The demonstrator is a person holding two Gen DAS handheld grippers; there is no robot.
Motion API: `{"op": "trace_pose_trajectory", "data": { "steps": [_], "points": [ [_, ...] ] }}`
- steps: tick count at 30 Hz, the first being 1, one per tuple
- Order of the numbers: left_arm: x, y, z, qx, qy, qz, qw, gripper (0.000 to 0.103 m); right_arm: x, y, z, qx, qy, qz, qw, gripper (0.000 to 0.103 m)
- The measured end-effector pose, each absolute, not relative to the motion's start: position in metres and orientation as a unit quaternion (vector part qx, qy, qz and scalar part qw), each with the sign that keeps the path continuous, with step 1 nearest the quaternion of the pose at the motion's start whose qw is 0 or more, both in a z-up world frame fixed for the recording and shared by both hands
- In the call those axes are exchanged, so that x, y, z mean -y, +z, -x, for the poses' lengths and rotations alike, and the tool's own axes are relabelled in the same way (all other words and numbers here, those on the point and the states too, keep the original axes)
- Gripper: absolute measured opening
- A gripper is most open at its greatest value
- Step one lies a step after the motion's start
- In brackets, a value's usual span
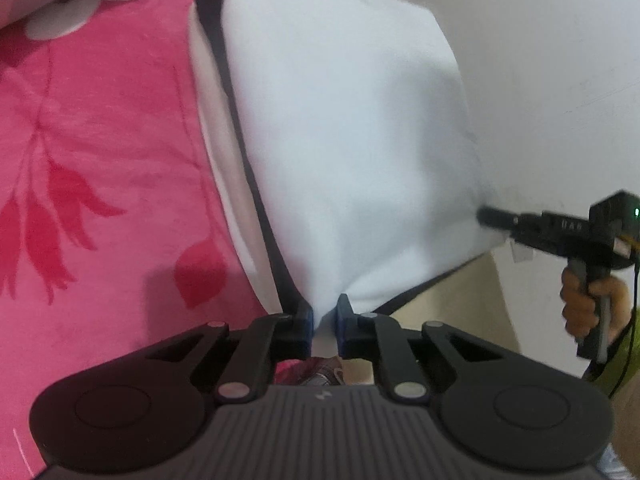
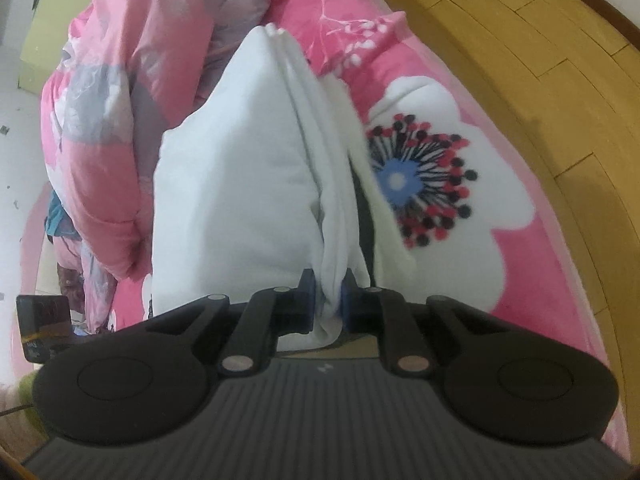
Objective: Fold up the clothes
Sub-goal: 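Lower the held sweatshirt end onto the bed with both grippers, then open both grippers to release the folded sweatshirt and lift away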
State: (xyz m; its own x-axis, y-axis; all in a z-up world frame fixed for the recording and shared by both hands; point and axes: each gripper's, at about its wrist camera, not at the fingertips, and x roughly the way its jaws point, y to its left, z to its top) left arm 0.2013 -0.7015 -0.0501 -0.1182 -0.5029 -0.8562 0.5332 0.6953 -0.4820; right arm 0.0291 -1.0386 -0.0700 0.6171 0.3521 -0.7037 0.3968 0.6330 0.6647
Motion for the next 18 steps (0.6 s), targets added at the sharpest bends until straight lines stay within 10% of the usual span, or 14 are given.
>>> {"op": "trace_pose_trajectory", "data": {
  "steps": [6,18],
  "points": [
    [0.692,-0.039,-0.195,-0.624,-0.389,-0.027,0.677,0.032,1.037,-0.064,-0.028,-0.458,-0.029,-0.404,0.791,0.03],
    [0.735,0.015,-0.185,-0.481,-0.452,-0.139,0.738,0.054,0.95,0.01,-0.066,-0.415,0.031,-0.081,0.906,0.026]
  ]
}}
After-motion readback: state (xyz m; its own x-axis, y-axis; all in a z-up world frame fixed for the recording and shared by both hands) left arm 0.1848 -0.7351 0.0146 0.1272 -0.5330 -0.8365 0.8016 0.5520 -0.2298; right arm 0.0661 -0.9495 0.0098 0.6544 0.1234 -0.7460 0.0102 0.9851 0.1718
